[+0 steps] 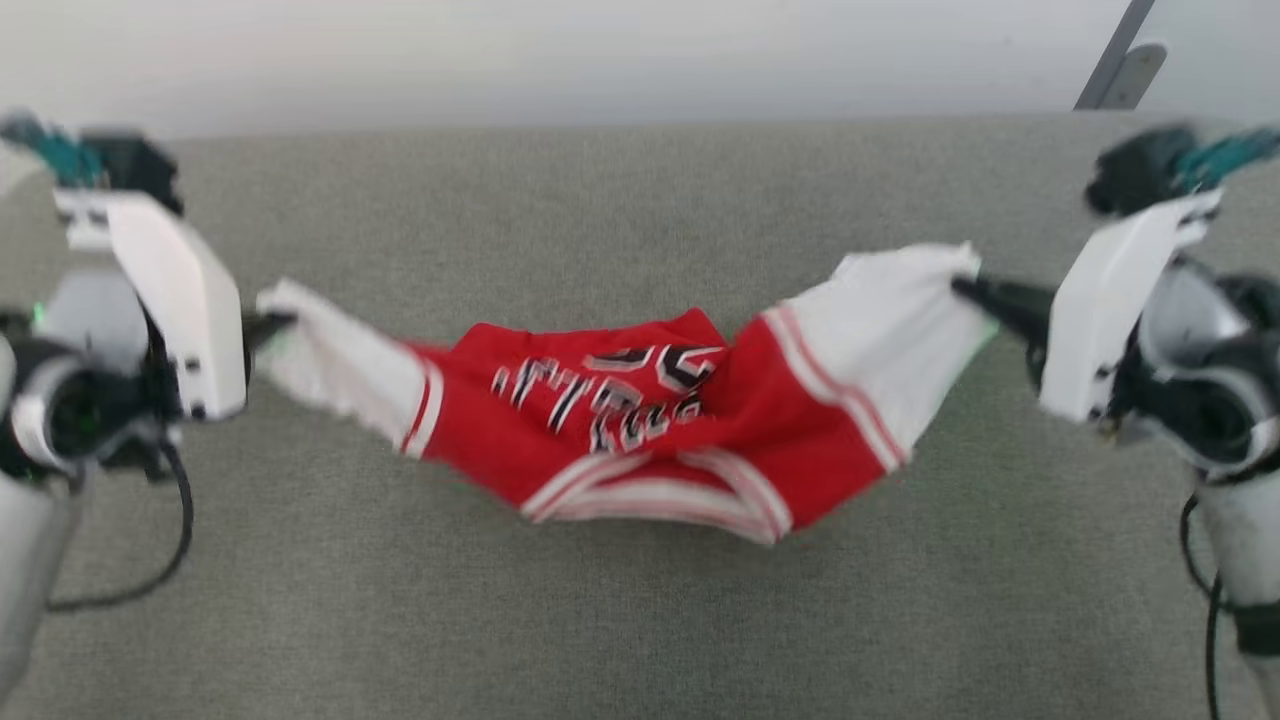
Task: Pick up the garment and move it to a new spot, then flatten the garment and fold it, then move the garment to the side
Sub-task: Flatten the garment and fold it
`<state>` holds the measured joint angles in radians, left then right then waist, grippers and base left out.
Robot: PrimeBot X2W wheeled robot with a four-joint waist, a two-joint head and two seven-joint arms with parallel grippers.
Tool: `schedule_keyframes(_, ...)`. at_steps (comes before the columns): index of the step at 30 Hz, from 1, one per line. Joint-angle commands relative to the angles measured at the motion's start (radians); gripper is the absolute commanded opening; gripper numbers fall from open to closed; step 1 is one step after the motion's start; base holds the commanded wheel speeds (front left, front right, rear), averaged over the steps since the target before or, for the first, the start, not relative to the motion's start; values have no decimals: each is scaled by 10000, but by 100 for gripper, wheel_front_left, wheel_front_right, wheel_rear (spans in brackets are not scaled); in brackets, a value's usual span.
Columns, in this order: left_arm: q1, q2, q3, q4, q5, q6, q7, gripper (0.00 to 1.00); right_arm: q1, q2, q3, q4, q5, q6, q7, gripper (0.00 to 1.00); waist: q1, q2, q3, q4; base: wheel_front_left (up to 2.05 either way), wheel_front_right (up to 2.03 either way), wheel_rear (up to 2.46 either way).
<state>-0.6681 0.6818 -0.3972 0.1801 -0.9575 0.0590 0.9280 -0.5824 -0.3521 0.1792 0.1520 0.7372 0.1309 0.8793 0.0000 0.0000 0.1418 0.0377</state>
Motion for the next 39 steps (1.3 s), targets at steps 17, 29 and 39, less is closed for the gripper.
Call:
schedule_keyframes(17,-3941,-418,215,64,601,-138,31,0,-3815,1736,-2032,683,-441,-3,-918,0,0,0,-1156,-137,0,0,0)
schedule_keyframes(29,-5484,-837,-73,1490,1328,-830,-1003,0,-5539,2296,-1857,2124,-1838,-3,-2270,0,0,0,-775,-131,0,0,0)
schedule_keyframes(39,-7070,-1622,-257,3788,2126,-1529,-3661,0,-7368,2396,-1034,4729,-3189,-3,-5898,0,0,0,636,-54,0,0,0)
